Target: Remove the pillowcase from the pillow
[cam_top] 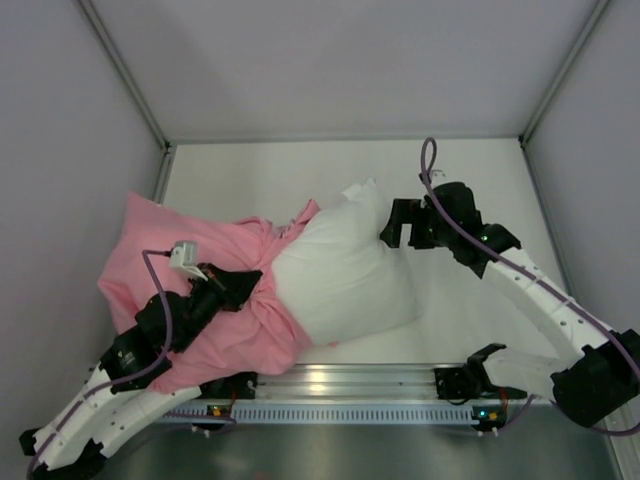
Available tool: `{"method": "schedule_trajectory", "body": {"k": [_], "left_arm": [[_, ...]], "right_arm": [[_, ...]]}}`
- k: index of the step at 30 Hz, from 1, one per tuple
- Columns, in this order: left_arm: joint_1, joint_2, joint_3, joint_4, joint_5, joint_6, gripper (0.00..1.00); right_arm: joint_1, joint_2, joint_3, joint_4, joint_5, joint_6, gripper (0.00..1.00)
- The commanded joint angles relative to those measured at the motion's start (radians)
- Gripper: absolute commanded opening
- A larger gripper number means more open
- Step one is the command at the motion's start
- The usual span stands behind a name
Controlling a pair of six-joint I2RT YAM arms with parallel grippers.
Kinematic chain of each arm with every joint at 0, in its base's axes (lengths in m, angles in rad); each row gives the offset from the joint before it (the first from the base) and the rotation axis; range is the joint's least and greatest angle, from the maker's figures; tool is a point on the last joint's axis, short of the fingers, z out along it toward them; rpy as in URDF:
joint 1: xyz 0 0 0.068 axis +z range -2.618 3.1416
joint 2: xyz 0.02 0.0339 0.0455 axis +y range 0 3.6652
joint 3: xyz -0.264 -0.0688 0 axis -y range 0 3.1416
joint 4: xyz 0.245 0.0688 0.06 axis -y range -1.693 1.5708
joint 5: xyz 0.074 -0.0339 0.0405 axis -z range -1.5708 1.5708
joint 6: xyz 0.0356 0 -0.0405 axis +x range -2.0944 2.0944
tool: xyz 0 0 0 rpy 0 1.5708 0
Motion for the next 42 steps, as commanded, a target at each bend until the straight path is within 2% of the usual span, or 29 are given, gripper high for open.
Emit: {"method": "schedule_trajectory", "body": {"k": [1, 8, 12, 16, 19, 24, 32, 34, 37, 38, 42], "left_arm": [[-0.007, -0.039, -0.015, -0.069, 0.061, -0.026, 0.00], [-0.007, -0.087, -0.026, -0.102, 0.087, -0.042, 0.00], [-0.007, -0.096, -0.021, -0.110, 0.097, -0.034, 0.00], [-0.007, -0.092, 0.003, -0.110, 0.092, -0.023, 0.00], [-0.007, -0.093, 0.029, -0.110, 0.086, -0.008, 0.00], [-0.007, -0.087, 0.040, -0.112, 0.083, -0.002, 0.00], [-0.006, -0.073, 0.020, -0.110, 0.077, -0.016, 0.00], [-0.006, -0.070, 0.014, -0.110, 0.068, -0.017, 0.00], [-0.006, -0.059, 0.003, -0.110, 0.061, -0.023, 0.00], [-0.006, -0.041, 0.003, -0.109, 0.058, -0.023, 0.00], [-0.007, 0.040, 0.022, -0.110, 0.048, -0.014, 0.00]], "right_arm": [[-0.020, 0.021, 0.052, 0.031, 0.061, -0.040, 0.99], [-0.049, 0.078, 0.133, 0.205, -0.067, 0.028, 0.99], [-0.090, 0.194, 0.214, 0.265, -0.171, 0.139, 0.99], [-0.106, 0.279, 0.211, 0.380, -0.353, 0.229, 1.00], [-0.086, 0.319, 0.176, 0.407, -0.409, 0.249, 0.99], [-0.041, 0.242, 0.055, 0.350, -0.323, 0.180, 0.99], [-0.003, 0.054, -0.173, 0.344, -0.363, 0.166, 0.98], [0.015, 0.026, -0.197, 0.347, -0.357, 0.178, 0.87], [0.040, -0.016, -0.224, 0.385, -0.339, 0.206, 0.07], [0.048, -0.026, -0.217, 0.385, -0.328, 0.212, 0.00], [0.064, -0.033, -0.154, 0.390, -0.236, 0.213, 0.00]]}}
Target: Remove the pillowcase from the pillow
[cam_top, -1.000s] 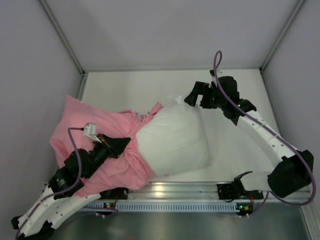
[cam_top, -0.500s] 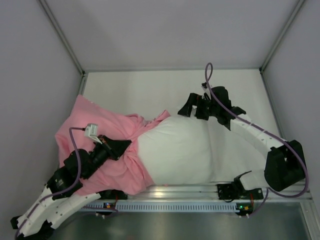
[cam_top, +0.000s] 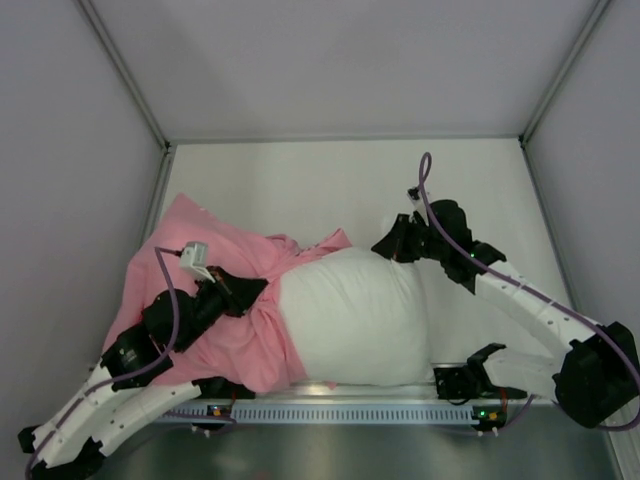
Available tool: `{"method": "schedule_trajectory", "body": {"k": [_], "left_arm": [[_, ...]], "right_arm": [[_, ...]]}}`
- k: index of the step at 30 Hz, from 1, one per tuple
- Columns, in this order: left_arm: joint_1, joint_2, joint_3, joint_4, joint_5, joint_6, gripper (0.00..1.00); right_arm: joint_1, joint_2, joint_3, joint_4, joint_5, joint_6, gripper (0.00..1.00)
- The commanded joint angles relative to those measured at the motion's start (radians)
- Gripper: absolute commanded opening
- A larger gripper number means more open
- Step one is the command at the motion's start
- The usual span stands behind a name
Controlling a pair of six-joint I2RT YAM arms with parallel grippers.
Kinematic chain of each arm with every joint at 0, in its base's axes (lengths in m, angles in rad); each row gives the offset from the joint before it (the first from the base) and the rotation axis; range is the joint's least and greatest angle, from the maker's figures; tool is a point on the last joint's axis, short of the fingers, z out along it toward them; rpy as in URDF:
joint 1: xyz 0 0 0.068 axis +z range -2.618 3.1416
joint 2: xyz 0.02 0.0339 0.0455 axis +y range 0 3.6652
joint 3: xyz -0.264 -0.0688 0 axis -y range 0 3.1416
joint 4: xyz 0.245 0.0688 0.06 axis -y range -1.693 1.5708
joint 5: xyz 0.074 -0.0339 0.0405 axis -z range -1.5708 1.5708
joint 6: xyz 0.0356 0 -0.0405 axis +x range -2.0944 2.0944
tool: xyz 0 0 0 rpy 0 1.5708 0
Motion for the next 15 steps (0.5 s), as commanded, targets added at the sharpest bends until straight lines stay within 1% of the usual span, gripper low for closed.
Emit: {"method": "schedule_trajectory", "body": {"k": [1, 4, 6, 7, 8, 10, 12, 14, 15], "left_arm": [[0.000, 0.085, 0.045, -0.044, -0.023, 0.024, 0.00], [0.000, 0.241, 0.102, -0.043, -0.012, 0.064, 0.00], [-0.001, 0.298, 0.142, -0.044, -0.006, 0.092, 0.15], [-0.001, 0.323, 0.185, -0.043, -0.002, 0.119, 0.35], [0.000, 0.362, 0.208, -0.043, 0.003, 0.133, 0.52], [-0.001, 0.393, 0.254, -0.044, -0.005, 0.176, 0.79], [0.000, 0.433, 0.324, -0.044, -0.034, 0.198, 0.89], [-0.001, 0.471, 0.369, -0.044, -0.054, 0.225, 0.93], [0.000, 0.487, 0.407, -0.044, -0.067, 0.233, 0.94]], "right_arm": [[0.037, -0.020, 0.085, 0.052, 0.077, 0.017, 0.00], [0.037, 0.034, 0.206, 0.075, 0.117, 0.031, 0.00], [0.037, 0.072, 0.263, 0.087, 0.115, 0.031, 0.00], [0.038, 0.088, 0.297, 0.087, 0.111, 0.027, 0.00], [0.037, 0.115, 0.353, 0.087, 0.112, 0.020, 0.00], [0.038, 0.132, 0.402, 0.086, 0.129, -0.003, 0.00], [0.037, 0.149, 0.467, 0.076, 0.132, -0.032, 0.00], [0.038, 0.155, 0.516, 0.076, 0.123, -0.058, 0.00], [0.037, 0.154, 0.527, 0.085, 0.109, -0.067, 0.00]]}}
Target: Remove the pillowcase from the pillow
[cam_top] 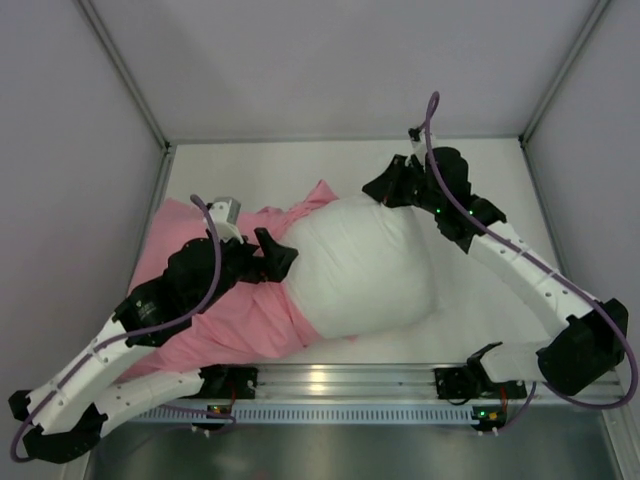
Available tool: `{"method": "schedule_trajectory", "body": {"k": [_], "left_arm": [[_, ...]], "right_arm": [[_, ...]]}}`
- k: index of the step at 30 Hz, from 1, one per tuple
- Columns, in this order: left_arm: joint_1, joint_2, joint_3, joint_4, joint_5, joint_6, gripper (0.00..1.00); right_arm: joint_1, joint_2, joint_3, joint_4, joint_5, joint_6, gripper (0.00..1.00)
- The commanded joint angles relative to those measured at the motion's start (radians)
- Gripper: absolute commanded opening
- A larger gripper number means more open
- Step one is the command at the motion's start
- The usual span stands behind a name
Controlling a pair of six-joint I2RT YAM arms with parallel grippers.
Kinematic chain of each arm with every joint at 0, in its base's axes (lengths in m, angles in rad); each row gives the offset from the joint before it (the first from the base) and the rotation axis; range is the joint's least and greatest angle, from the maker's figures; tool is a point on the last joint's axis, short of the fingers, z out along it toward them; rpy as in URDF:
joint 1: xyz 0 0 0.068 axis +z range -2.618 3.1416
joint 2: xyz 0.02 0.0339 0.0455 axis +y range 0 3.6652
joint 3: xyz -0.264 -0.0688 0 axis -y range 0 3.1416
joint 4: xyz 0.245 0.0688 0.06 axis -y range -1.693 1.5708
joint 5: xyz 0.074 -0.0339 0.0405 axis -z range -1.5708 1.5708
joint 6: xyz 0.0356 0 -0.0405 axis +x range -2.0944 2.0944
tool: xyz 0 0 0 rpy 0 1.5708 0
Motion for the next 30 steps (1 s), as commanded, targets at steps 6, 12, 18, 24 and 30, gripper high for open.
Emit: {"method": "schedule_trajectory", "body": {"k": [6, 12, 18, 24, 30], "left_arm": [[-0.004, 0.162, 0.216, -0.039, -0.186, 0.105, 0.96], [-0.003, 0.211, 0.273, -0.036, -0.312, 0.090, 0.95], [-0.003, 0.139, 0.248, 0.010, -0.430, 0.082, 0.96], [-0.003, 0.203, 0.279, 0.042, -0.378, 0.097, 0.96], [-0.003, 0.216, 0.267, 0.028, -0.263, 0.058, 0.95]], "right_arm": [[0.023, -0.025, 0.185, 0.188, -0.094, -0.065, 0.00], [0.022, -0.026, 0.225, 0.283, -0.168, -0.100, 0.00], [0.019, -0.095, 0.093, 0.347, -0.131, -0.157, 0.00], [-0.030, -0.109, 0.108, 0.150, 0.324, -0.081, 0.00], [-0.334, -0.152, -0.031, 0.002, 0.413, 0.196, 0.00]]}}
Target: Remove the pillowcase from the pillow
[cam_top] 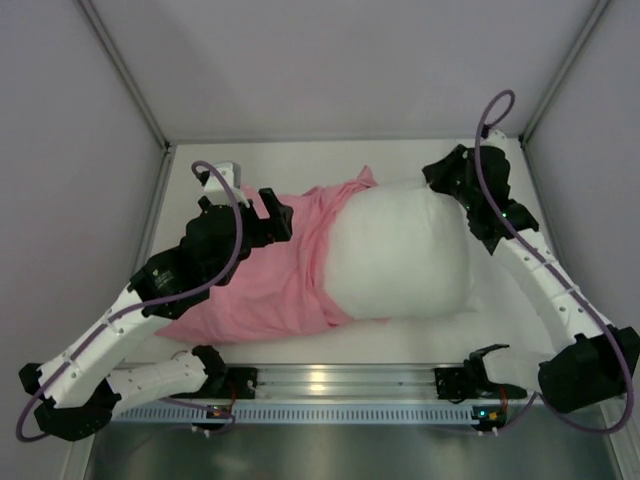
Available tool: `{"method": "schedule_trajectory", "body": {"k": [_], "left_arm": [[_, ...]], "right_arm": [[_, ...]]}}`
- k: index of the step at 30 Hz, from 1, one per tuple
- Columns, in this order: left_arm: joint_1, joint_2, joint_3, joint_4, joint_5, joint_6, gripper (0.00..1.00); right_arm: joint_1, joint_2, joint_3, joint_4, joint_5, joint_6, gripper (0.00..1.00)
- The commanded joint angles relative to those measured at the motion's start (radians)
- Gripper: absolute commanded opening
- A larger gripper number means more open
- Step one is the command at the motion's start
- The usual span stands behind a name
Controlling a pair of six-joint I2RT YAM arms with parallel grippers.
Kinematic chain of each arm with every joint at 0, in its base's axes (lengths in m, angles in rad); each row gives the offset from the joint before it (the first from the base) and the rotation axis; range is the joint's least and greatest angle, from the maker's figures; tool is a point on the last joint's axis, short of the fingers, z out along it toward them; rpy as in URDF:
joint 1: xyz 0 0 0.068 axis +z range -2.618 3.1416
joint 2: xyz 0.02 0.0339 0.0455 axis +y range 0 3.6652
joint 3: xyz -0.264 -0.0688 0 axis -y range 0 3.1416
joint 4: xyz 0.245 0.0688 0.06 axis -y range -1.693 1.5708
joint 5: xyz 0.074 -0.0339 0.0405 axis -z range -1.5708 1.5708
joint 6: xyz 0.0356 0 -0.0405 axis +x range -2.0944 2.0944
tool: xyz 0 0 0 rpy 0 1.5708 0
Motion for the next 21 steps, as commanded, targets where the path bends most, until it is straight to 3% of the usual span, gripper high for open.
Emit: {"method": "schedule_trajectory", "body": {"k": [1, 5, 7, 8, 11, 13, 16, 21], "left_arm": [[-0.003, -0.010, 0.001, 0.018, 0.069, -0.024, 0.95], [-0.003, -0.016, -0.020, 0.006, 0.092, -0.049, 0.95], [-0.003, 0.006, -0.014, 0.007, 0.068, -0.044, 0.95], [-0.003, 0.017, -0.008, 0.007, 0.062, -0.037, 0.95], [-0.003, 0.086, 0.018, 0.044, 0.069, 0.044, 0.96], [-0.003, 0.170, 0.050, 0.050, 0.071, 0.086, 0.97], [0.004, 0.302, 0.169, 0.015, 0.023, 0.132, 0.98], [0.031, 0.511, 0.440, -0.040, -0.064, 0.273, 0.99]], "right_arm": [[-0.172, -0.055, -0.022, -0.012, 0.140, 0.125, 0.00], [-0.177, -0.009, -0.080, -0.016, 0.113, 0.059, 0.00], [-0.172, 0.020, -0.149, 0.125, -0.001, 0.024, 0.00], [-0.169, 0.040, -0.157, 0.161, -0.150, 0.012, 0.00], [-0.100, 0.132, -0.113, 0.270, -0.390, -0.071, 0.00], [-0.008, 0.145, -0.082, 0.325, -0.463, -0.144, 0.00], [0.118, 0.119, -0.045, 0.402, -0.520, -0.287, 0.00], [0.149, 0.099, -0.014, 0.458, -0.602, -0.300, 0.00]]}}
